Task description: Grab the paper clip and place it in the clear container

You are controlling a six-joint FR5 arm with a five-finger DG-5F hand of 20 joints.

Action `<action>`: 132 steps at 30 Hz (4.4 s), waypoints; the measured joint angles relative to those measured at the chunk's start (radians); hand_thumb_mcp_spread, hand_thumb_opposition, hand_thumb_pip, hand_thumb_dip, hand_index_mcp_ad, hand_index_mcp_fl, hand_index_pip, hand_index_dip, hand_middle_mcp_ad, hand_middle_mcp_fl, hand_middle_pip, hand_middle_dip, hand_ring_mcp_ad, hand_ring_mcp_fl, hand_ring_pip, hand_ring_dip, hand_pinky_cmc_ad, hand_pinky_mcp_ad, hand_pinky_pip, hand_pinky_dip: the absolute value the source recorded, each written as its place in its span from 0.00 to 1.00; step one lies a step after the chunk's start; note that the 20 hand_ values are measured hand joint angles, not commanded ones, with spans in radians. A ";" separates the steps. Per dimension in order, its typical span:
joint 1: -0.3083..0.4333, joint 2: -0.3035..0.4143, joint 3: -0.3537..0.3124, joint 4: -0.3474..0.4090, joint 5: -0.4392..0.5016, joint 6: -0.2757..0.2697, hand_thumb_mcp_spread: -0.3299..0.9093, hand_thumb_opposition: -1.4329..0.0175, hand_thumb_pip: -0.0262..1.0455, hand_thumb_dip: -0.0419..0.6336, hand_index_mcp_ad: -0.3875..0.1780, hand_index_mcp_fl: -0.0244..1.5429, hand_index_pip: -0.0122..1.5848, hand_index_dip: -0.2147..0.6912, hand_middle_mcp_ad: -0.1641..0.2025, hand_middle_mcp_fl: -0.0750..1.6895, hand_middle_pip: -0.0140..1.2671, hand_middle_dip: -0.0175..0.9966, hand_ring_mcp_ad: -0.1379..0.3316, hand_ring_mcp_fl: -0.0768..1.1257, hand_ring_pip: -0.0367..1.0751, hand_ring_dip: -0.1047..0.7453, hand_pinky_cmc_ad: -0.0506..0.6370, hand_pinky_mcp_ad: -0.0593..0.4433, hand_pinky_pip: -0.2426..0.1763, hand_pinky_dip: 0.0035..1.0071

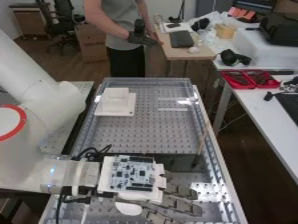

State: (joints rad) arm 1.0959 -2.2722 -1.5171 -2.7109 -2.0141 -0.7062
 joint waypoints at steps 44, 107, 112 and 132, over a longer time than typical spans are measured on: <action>0.368 0.393 -0.378 0.449 0.053 0.261 0.66 0.35 0.58 0.50 0.44 0.38 0.91 0.35 0.54 0.17 0.11 0.19 0.51 0.10 0.12 0.24 0.57 0.67 0.71 0.19; 0.624 0.043 -0.049 0.097 0.367 0.246 0.58 0.42 0.70 0.50 0.42 0.05 0.91 0.35 0.54 0.09 0.11 0.19 0.51 0.06 0.12 0.25 0.57 0.67 0.59 0.35; 0.618 0.073 -0.069 0.116 0.365 0.251 0.59 0.43 0.70 0.50 0.42 0.02 0.90 0.35 0.55 0.09 0.11 0.19 0.51 0.06 0.12 0.25 0.57 0.67 0.52 0.41; 0.503 0.393 -0.198 0.052 0.331 0.201 0.56 0.44 0.70 0.50 0.41 0.02 0.86 0.35 0.55 0.06 0.11 0.19 0.51 0.06 0.12 0.25 0.57 0.67 0.44 0.46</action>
State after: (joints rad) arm 1.5993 -1.8797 -1.7150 -2.6587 -1.6833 -0.5049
